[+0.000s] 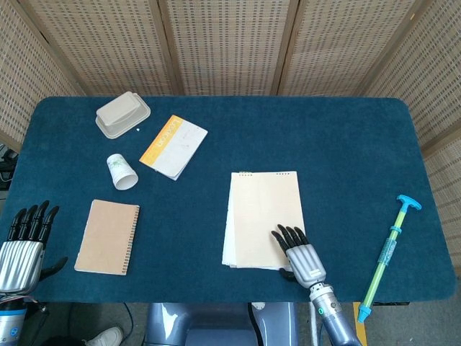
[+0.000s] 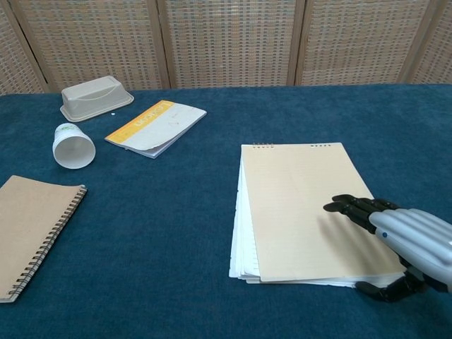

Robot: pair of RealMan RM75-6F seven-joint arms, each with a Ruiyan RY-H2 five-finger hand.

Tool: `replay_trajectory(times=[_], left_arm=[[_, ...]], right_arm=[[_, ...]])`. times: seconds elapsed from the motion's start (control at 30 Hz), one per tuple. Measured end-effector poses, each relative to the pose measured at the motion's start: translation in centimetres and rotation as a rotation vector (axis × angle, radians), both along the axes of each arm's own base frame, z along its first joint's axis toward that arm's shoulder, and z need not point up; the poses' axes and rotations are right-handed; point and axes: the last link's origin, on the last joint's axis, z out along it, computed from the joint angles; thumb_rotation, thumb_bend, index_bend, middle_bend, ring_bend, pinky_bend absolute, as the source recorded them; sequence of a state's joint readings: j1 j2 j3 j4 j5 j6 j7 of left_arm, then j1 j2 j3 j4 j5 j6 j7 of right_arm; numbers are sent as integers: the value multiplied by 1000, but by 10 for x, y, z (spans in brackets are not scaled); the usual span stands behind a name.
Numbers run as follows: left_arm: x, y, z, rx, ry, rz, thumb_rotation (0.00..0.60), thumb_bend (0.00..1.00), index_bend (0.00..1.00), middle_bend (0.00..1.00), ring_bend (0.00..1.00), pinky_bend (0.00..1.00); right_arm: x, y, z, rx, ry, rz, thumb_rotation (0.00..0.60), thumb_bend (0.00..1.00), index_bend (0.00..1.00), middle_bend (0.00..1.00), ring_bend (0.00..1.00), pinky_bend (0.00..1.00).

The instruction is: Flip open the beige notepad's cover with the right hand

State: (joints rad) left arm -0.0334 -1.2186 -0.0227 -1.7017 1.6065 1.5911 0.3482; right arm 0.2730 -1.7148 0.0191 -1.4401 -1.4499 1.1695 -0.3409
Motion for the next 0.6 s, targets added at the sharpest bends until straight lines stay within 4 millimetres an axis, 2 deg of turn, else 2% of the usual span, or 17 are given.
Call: replay_trajectory(times=[0.1, 0.33, 0.6], left_arm=[[0, 0, 0, -1, 0, -1, 600, 143, 0, 0, 0, 36], [1, -1, -1, -1, -4, -11, 600, 144, 0, 0, 0, 36], [1, -1, -1, -1, -6, -14, 600, 145, 0, 0, 0, 36]], right_arm=[[-1, -2, -1, -2, 7, -3, 600, 477, 84, 0, 0, 0], [-3, -7, -6, -19, 29, 6, 600, 630, 97, 0, 0, 0], [5, -25, -12, -67, 32, 37, 600, 668, 106, 0, 0, 0]])
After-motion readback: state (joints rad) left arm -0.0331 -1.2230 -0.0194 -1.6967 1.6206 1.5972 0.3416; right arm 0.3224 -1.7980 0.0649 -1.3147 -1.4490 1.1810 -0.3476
